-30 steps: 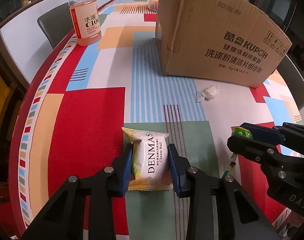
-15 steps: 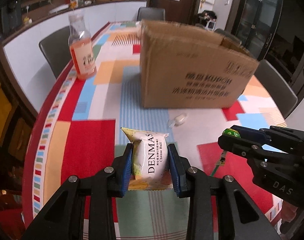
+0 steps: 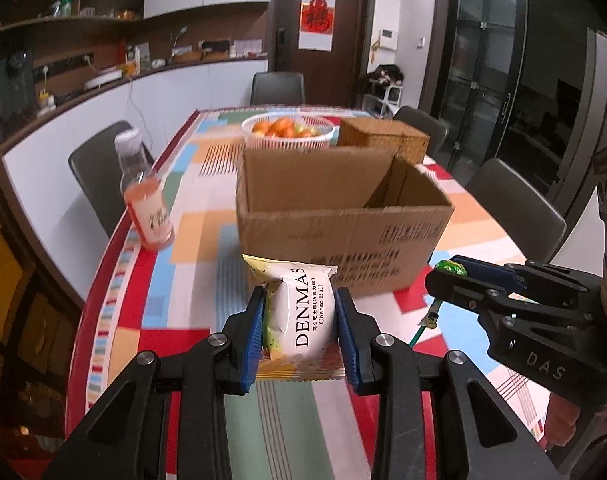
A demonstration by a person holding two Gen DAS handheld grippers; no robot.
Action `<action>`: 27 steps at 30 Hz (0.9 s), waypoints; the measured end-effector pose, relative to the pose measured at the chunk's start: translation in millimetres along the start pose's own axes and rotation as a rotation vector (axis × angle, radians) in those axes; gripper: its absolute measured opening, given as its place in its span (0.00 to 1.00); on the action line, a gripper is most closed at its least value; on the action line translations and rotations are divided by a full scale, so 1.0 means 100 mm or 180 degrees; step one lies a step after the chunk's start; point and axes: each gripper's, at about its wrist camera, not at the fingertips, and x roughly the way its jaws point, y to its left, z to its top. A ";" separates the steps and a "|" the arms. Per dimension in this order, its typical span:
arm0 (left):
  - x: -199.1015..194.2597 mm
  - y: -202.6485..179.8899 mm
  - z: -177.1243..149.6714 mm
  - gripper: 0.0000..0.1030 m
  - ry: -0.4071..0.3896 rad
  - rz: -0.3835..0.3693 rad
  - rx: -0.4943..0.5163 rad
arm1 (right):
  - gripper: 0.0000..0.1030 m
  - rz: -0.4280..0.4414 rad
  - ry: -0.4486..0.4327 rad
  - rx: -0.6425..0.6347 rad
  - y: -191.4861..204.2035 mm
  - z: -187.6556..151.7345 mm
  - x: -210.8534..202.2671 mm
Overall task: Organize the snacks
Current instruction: 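Carry both items over the box and open both tools to drop them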
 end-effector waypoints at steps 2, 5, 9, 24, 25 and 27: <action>-0.01 -0.03 0.07 0.33 -0.0039 -0.0009 0.0023 | 0.26 -0.0036 -0.0069 0.0013 -0.04 0.07 -0.04; -0.03 -0.07 0.20 0.33 -0.0108 -0.0020 0.0059 | 0.26 -0.0100 -0.0181 0.0016 -0.10 0.19 -0.10; 0.00 -0.12 0.40 0.33 -0.0161 -0.0057 0.0096 | 0.26 -0.0147 -0.0288 0.0011 -0.15 0.34 -0.14; 0.45 -0.13 0.98 0.33 -0.0003 -0.0130 0.0170 | 0.26 -0.0294 -0.0431 0.0025 -0.35 0.89 0.04; 0.49 -0.12 1.01 0.33 0.0020 -0.0145 0.0166 | 0.26 -0.0304 -0.0427 0.0017 -0.36 0.91 0.06; 0.57 -0.11 1.07 0.33 0.0053 -0.0152 0.0158 | 0.26 -0.0346 -0.0401 0.0019 -0.39 0.97 0.13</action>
